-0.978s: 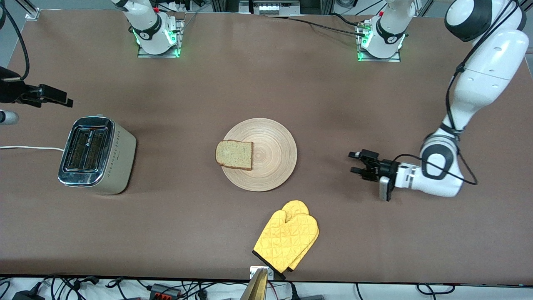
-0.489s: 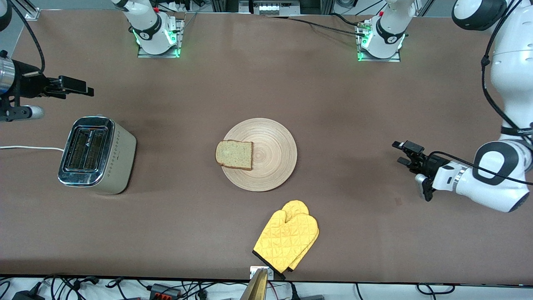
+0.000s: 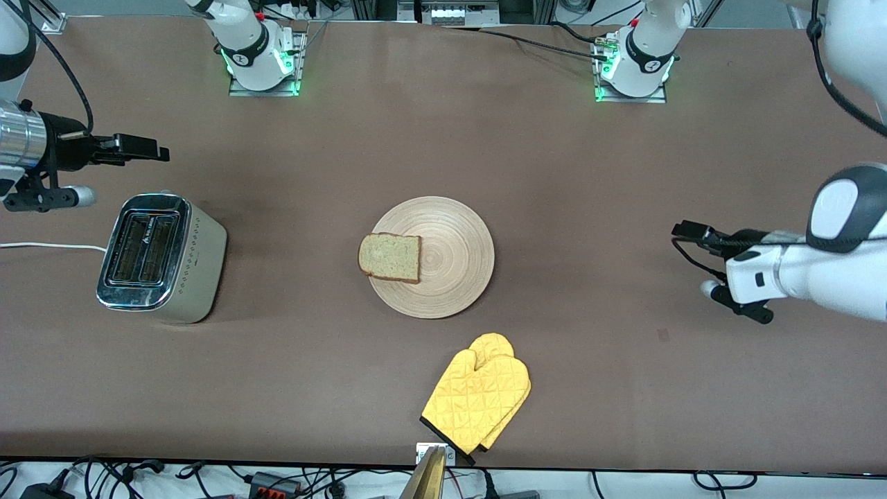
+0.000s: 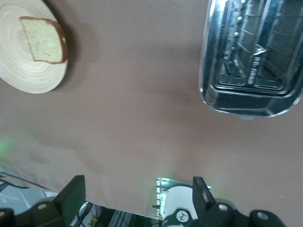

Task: Move plate and put bread in toaster
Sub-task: 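Raise the left gripper away while the right gripper moves above the toaster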

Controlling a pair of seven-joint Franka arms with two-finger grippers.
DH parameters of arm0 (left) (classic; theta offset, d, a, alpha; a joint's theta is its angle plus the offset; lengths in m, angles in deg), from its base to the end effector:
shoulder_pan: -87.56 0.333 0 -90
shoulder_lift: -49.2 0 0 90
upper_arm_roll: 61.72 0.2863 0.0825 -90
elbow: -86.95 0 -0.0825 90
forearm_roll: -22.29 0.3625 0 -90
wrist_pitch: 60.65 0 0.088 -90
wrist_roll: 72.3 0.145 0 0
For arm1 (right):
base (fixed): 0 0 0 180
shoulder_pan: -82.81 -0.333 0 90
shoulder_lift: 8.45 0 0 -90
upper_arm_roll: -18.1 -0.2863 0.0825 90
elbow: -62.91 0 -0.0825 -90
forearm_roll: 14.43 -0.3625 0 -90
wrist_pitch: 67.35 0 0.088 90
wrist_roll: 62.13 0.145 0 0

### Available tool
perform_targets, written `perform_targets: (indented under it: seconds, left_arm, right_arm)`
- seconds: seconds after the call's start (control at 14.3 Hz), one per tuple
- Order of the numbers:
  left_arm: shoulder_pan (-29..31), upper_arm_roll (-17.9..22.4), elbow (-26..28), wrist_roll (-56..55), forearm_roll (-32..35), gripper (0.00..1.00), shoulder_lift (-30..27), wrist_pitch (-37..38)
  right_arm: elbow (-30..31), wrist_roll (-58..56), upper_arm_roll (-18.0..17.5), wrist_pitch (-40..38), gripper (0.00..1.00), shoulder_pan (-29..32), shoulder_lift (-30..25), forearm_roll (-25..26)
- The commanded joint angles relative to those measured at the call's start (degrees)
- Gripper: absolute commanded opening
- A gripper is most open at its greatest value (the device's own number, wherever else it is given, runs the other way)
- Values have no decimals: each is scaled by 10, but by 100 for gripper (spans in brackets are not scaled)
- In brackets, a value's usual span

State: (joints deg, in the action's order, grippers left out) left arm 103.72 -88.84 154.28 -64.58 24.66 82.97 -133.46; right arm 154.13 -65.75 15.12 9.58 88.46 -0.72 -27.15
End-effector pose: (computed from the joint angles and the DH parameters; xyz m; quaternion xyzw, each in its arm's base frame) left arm 0.6039 -0.0496 0.3951 0.9590 -0.1496 -0.2164 0.1057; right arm 0.5200 0.0101 0.4675 -0.9751 -0.0125 0.1831 0.1244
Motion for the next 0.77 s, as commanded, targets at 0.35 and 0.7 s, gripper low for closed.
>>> perform_targets:
  seconds: [0.35, 0.7]
  left_arm:
    - [-159, 197, 135, -148, 1, 100, -247, -72]
    - [-188, 291, 282, -140, -23, 100, -360, -203]
  right_arm:
    - [-8, 7, 3, -4, 100, -9, 20, -70]
    - [-8, -1, 0, 16, 100, -16, 22, -46]
